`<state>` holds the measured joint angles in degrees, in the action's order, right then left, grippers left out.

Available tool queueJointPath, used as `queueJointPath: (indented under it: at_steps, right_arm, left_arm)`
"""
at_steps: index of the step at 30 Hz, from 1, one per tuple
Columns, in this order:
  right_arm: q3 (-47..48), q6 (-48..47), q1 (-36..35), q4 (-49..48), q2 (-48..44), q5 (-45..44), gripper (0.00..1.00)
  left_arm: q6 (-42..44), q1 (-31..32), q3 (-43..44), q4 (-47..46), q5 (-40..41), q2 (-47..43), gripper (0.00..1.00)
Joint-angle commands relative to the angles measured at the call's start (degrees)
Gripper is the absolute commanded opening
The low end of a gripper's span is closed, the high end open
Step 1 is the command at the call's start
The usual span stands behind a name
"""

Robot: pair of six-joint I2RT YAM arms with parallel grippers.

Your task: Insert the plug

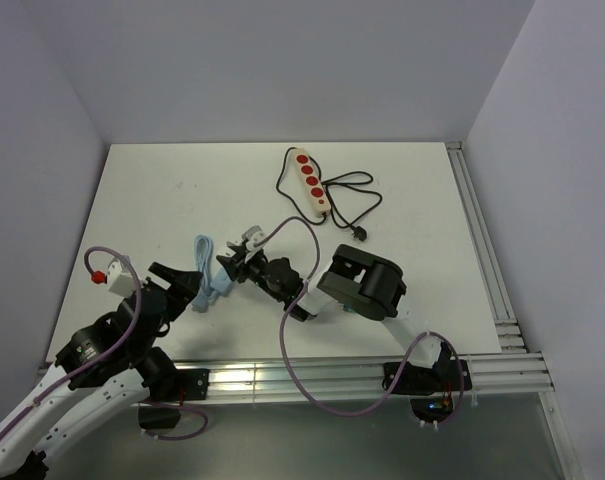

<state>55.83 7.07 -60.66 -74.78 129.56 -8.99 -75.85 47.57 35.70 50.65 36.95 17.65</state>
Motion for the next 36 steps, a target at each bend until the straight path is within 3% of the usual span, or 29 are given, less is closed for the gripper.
queueJointPath:
  at_steps: [1,10,15,21,27,33,36]
  right_arm:
    - [-8.12,7.26,-6.13,36.72,9.5,2.85,0.0]
    - [-10.84,9.28,-6.31,33.65,10.99,2.05,0.0]
    - [-3.54,5.85,-6.31,41.82,9.66,1.87,0.0]
    - [-11.01,9.72,-6.31,36.02,11.25,1.53,0.0]
    - [-2.93,5.76,-6.13,42.96,9.13,1.08,0.0]
    - [-11.36,10.41,-5.52,34.1,10.99,2.14,0.0]
    - [-7.68,8.06,-5.43,38.11,9.41,1.79,0.0]
  left_arm:
    - [0.27,-0.11,1.92,-0.03,0.05,-0.16,0.79]
    - [0.36,-0.02,1.56,-0.82,-1.27,0.28,0.79]
    - [0.0,-0.02,1.39,-0.99,-1.79,-0.16,0.78]
    - [0.27,-0.11,1.65,-0.29,-1.09,-0.68,0.79]
    - [-0.17,-0.11,0.86,-1.43,-2.32,-0.51,0.78]
    - [1.14,-0.02,1.65,-1.35,-1.53,-0.69,0.79]
    - [1.15,-0.11,2.26,-1.08,-1.26,-0.34,0.79]
